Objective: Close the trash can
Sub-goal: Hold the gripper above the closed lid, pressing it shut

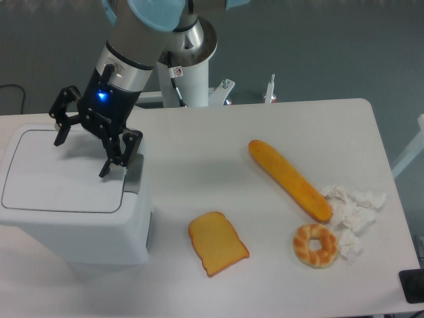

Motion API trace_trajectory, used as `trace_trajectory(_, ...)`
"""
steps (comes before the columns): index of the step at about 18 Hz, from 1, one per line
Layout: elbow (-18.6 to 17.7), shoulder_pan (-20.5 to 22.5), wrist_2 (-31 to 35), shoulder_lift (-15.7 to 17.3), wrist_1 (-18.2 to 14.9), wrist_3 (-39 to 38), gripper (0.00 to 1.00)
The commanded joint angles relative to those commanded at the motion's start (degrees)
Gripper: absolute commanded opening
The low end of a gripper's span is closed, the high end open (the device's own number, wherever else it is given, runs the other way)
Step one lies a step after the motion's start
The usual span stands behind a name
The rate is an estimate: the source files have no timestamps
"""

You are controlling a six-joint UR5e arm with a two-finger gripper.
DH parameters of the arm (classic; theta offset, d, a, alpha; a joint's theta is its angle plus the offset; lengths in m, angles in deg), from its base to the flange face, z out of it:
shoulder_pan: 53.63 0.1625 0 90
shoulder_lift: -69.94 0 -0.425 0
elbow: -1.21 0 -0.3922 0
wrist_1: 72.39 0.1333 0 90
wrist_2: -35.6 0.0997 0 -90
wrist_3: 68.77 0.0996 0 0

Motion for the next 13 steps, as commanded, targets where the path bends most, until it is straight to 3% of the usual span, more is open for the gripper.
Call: trace_trajectory(13,-0.6,0.1,-0.3,0.1,-0.1,-0.5,1.0)
